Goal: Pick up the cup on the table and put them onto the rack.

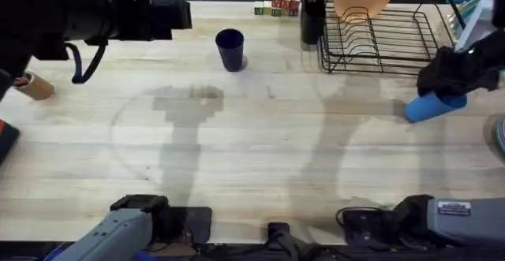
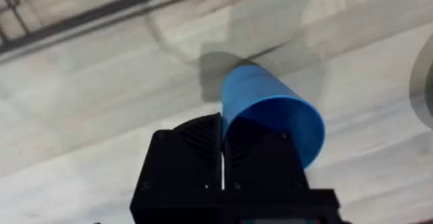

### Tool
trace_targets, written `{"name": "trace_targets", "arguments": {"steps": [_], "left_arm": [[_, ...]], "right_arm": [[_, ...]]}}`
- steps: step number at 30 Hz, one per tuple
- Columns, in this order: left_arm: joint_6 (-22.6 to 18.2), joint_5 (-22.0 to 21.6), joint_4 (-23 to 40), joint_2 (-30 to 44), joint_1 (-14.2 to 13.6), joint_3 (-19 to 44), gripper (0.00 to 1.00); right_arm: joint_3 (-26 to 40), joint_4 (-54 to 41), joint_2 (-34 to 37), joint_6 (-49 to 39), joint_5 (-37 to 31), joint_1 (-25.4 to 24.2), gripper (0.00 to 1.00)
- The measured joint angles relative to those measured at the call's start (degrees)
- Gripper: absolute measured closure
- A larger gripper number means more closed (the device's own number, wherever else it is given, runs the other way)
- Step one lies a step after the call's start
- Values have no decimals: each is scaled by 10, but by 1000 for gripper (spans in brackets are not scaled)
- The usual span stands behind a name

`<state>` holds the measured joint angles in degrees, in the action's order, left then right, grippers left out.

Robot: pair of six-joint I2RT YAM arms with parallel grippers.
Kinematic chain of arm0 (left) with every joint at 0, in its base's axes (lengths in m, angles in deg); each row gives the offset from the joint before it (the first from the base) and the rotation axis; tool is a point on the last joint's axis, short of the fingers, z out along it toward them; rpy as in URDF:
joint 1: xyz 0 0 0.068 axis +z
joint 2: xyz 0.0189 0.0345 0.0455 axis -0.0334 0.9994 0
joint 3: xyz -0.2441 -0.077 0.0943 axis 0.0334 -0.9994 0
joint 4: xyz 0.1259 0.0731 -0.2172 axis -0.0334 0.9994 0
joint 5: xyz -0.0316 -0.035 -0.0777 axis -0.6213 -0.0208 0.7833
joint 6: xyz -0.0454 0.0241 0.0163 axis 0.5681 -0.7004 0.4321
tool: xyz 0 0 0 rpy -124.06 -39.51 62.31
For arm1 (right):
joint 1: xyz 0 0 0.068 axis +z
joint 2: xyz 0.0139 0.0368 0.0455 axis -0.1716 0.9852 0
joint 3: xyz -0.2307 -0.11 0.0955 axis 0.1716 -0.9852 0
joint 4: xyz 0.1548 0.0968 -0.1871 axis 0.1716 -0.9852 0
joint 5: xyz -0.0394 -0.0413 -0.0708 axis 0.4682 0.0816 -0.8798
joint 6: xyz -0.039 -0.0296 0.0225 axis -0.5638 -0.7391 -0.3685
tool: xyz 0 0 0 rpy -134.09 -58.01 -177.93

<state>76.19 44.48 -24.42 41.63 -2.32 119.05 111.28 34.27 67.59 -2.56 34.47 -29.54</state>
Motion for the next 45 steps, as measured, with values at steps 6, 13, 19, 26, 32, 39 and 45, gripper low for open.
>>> {"name": "trace_targets", "arguments": {"steps": [6,13,19,26,32,39,45], "left_arm": [[0,0,9,0,0,0,7],[0,0,24,0,0,0,7],[0,0,24,0,0,0,7],[0,0,24,0,0,0,7],[0,0,24,0,0,0,7],[0,0,24,0,0,0,8],[0,0,24,0,0,0,7]], "right_arm": [[127,-93,-49,0,0,0,969],[200,-31,-72,0,15,19,969],[201,94,-48,5,129,86,969],[201,127,0,13,155,150,969],[201,134,66,15,161,208,969],[201,136,105,15,161,209,970],[201,162,134,15,161,209,970]]}}
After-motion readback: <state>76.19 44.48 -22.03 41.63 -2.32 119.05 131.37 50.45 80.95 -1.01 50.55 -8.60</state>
